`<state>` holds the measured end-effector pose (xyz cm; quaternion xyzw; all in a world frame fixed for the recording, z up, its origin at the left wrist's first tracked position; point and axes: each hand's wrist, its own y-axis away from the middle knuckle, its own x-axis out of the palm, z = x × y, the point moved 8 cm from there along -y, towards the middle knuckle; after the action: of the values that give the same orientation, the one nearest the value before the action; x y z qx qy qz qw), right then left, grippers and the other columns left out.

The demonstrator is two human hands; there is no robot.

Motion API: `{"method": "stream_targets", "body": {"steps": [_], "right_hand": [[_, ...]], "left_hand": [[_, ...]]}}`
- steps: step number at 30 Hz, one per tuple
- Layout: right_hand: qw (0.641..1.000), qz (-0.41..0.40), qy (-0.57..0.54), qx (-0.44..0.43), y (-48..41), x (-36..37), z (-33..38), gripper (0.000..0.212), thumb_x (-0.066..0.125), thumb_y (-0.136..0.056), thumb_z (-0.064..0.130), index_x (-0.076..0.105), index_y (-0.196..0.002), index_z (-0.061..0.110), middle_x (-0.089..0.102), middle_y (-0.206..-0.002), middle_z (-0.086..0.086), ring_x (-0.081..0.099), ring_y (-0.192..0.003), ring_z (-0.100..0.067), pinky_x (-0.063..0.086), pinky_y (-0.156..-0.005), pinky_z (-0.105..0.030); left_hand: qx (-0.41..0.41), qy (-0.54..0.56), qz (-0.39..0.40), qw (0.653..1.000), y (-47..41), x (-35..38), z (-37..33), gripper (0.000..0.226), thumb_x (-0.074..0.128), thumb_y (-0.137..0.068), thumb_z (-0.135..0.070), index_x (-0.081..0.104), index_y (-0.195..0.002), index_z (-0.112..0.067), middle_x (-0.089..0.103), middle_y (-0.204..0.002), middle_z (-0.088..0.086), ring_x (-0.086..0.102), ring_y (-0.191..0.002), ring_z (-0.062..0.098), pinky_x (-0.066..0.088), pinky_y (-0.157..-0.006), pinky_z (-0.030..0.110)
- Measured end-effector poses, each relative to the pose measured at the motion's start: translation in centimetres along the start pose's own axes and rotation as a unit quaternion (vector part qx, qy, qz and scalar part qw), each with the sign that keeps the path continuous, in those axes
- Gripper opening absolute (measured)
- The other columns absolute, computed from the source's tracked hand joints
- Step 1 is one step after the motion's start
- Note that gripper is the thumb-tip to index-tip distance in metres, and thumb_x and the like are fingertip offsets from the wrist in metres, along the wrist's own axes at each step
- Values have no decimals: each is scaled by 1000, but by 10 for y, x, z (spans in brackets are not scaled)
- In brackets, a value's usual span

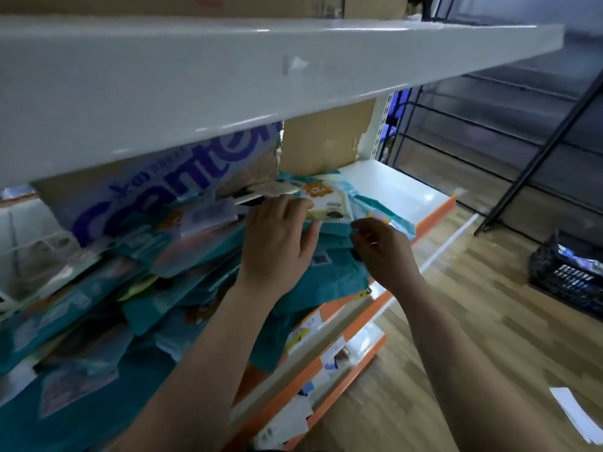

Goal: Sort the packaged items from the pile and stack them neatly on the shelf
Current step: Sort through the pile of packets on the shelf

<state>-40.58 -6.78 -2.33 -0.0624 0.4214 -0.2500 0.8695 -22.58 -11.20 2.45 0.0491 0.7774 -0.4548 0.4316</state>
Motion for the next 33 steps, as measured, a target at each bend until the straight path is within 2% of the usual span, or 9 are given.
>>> {"method": "stream_targets", "body": {"steps": [5,7,9,14,17,25,29,31,33], "right_hand": [[999,46,11,-7,-60,19,-37,24,60,-95,23,68,-114,12,70,-101,-5,62,-84,-14,49,-77,-29],[997,76,7,-17,-88,30,-50,24,59,-95,25,69,-111,10,70,-103,-8,63,-86,-17,49,-77,-30],[994,106,5,-9,-114,41,-63,27,59,-95,30,69,-109,9,71,-103,-11,65,-91,-24,52,-82,-39],[981,182,60,21,-162,68,-82,61,57,-86,63,59,-113,9,65,-108,-15,61,-102,-33,51,-83,-40],[966,246,81,7,-174,81,-87,78,65,-76,69,46,-121,8,60,-117,-18,58,-108,-37,51,-87,-43],[954,297,-52,-3,-185,74,-104,80,82,-74,41,37,-129,4,53,-131,-18,52,-119,-35,44,-87,-38],[935,300,-165,92,-188,68,-136,83,87,-69,29,34,-131,14,55,-126,-14,56,-107,-28,50,-83,-38],[908,300,-247,155,-186,63,-153,88,87,-69,21,31,-137,16,58,-123,-13,60,-106,-28,55,-83,-44],[881,286,-320,199,-185,54,-163,88,82,-75,13,27,-144,14,60,-115,-10,63,-102,-28,56,-76,-41]], "left_hand": [[-4,-39,28,999,-17,32,-10,30,48,-96,-36,63,-109,-12,64,-105,6,60,-98,27,45,-82,40],[-35,-56,34,997,-23,46,-8,32,46,-97,-38,63,-110,-14,64,-104,4,60,-97,25,44,-83,39],[-74,-77,39,994,-27,59,-6,33,44,-97,-38,63,-109,-14,63,-103,2,60,-96,24,44,-83,38],[-180,-129,27,975,-28,77,-11,35,44,-95,-38,65,-108,-12,64,-102,5,60,-93,25,43,-82,37],[-257,-151,41,954,-19,81,-14,38,40,-96,-40,64,-111,-13,64,-109,5,61,-97,26,45,-85,39],[-373,-189,13,908,9,88,-42,35,43,-96,-34,66,-107,-11,67,-105,8,64,-92,31,48,-85,43],[-385,-191,13,903,8,89,-50,37,41,-97,-37,65,-110,-12,66,-107,8,62,-96,30,46,-88,43],[-384,-189,9,904,7,89,-51,39,40,-97,-38,65,-112,-12,66,-108,7,62,-97,30,45,-89,43],[-385,-188,4,904,6,89,-50,40,40,-97,-39,65,-112,-12,66,-108,8,63,-98,30,45,-89,43]]}}
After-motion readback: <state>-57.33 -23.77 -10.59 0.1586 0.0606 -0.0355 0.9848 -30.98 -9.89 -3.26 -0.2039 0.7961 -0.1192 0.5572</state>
